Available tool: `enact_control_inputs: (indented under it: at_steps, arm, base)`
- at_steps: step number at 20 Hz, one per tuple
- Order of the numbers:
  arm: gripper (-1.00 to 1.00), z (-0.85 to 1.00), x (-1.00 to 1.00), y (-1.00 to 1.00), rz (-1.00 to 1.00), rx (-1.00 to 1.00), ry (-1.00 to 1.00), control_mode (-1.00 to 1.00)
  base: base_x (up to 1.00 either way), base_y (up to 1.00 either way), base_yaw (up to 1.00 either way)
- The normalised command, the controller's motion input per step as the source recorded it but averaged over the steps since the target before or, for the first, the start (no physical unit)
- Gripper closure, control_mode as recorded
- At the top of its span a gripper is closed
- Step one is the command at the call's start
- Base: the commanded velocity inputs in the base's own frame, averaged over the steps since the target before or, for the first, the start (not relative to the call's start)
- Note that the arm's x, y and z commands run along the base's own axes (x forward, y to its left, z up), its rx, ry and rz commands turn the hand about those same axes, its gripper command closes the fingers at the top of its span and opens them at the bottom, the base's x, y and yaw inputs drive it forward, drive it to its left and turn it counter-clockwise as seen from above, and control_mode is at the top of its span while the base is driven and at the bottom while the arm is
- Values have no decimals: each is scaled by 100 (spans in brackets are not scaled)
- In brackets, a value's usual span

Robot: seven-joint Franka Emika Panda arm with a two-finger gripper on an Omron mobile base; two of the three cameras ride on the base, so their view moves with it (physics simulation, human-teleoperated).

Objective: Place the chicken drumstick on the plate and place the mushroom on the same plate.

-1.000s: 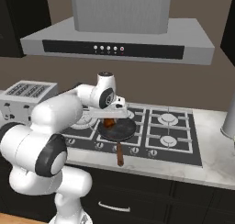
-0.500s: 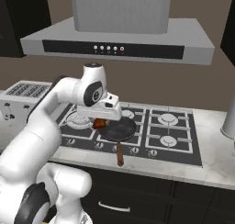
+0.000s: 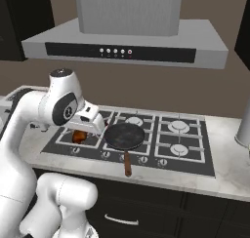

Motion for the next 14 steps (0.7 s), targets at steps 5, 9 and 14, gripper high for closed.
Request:
enact_control_inputs:
  at_steps: [5,9,14]
  arm:
    - [100,1,-36,3,0,0,-4,-100]
    - [100,0,-3,0,0,0,0,-100]
    - [100,0,-1,0,0,0,0,-100]
  base:
    - [0,0,0]
    - [0,0,0]
    - [0,0,0]
